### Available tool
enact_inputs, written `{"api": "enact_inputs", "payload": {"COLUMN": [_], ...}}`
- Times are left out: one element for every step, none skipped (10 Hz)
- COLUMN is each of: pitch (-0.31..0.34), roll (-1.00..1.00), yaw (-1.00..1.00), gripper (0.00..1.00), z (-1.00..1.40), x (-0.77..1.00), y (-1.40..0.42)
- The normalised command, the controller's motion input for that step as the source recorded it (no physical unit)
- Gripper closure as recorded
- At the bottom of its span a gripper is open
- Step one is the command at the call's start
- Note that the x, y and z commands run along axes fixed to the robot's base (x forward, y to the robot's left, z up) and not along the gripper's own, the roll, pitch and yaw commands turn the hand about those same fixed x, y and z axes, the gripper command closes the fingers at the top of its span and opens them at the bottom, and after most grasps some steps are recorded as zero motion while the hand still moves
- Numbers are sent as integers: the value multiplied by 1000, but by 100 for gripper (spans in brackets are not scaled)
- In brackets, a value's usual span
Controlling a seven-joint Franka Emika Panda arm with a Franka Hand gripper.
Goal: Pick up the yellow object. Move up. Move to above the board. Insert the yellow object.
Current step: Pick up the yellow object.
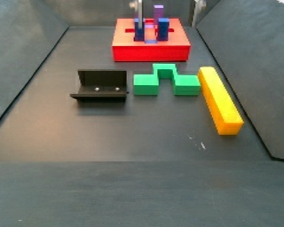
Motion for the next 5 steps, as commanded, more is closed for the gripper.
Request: {"api": "enact_inputs", "payload": {"pitch": [-116,-124,-203,-269,-304], "roll": [31,49,0,-30,-43], "yaw": [-51,-186,-240,-274,-257], "gripper": [0,0,0,0,0], "z": [-194,0,40,14,0], "x": [-37,-329,-560,-623,-723], "y": [-74,-131,-94,-71,0]}}
